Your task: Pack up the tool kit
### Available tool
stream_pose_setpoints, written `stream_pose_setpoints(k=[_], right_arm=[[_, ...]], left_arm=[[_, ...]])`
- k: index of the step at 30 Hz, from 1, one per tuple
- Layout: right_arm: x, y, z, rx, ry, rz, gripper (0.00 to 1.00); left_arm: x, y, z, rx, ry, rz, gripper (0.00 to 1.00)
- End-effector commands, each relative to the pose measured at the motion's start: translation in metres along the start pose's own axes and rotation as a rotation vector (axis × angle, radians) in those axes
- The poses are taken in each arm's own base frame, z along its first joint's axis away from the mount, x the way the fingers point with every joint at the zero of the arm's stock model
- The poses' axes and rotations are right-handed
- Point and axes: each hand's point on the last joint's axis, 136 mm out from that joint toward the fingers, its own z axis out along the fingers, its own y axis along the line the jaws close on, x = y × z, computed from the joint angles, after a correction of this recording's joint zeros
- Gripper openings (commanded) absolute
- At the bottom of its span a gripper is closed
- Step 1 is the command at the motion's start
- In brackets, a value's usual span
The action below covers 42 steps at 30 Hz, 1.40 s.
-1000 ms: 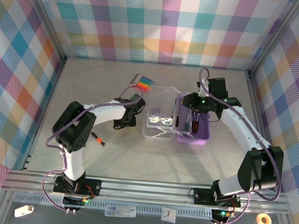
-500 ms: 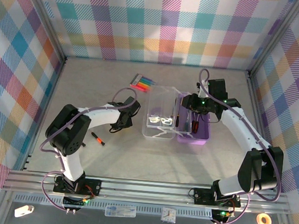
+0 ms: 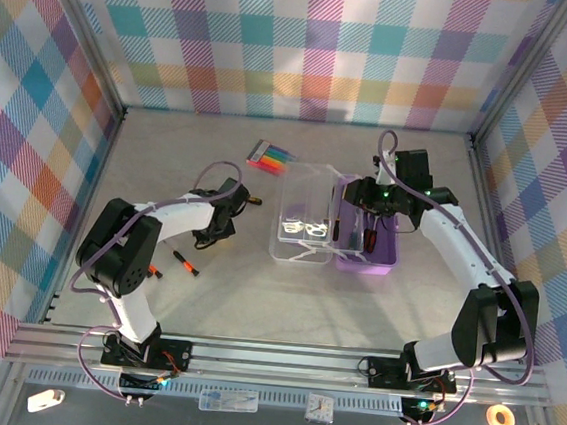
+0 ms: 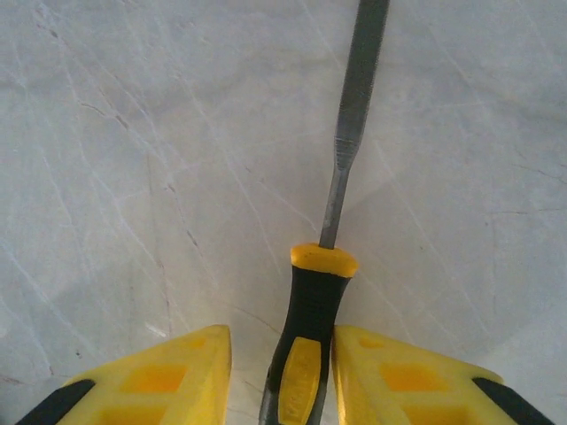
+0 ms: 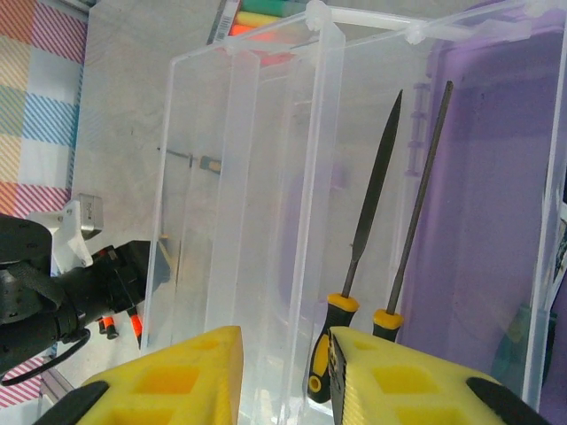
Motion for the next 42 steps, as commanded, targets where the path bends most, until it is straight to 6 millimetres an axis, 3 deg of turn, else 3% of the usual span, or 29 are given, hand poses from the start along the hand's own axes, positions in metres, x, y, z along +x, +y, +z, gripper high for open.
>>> stream_pose_setpoints(k=[1,6,12,22,25,28,34,39,42], right_arm=[[-0.003,0.014,-0.010,-0.037,-0.019,-0.016,0.32],[-0.005,0.019,-0.014,-0.049,-0.028,-0.020,0.32],[-0.006,0.025,-0.021,-0.058,-0.040,-0.027,0.32],[-0.004,0.036,-0.020,-0.076,-0.035,-0.036,0.33],[-0.003,0.042,-0.017,-0.090,-0.028,-0.035,0.33],[-0.003,0.051,-0.016,-0.110,-0.025,-0.041,0.33],[-0.011,0.066,-0.021,-0.188,-0.134,0.012,0.34],[-0.014,0.085,-0.028,-0.242,-0.174,0.008,0.37],[-0.015,0.095,-0.028,-0.283,-0.175,-0.002,0.47]], left_arm=[[0.011,0.006,0.005,-0.002,0.032,-0.005,0.29],[0.018,0.012,0.008,-0.002,0.042,-0.017,0.19],[0.016,0.016,-0.003,0.031,0.021,-0.034,0.11],[-0.018,0.026,-0.076,0.135,-0.108,-0.050,0.11],[-0.025,0.019,-0.098,0.165,-0.151,0.003,0.11],[-0.029,-0.002,-0.129,0.175,-0.218,0.124,0.11],[-0.026,-0.072,-0.190,0.300,-0.322,0.348,0.10],[0.008,-0.138,-0.222,0.527,-0.308,0.496,0.09],[0.025,-0.163,-0.232,0.601,-0.306,0.546,0.09]])
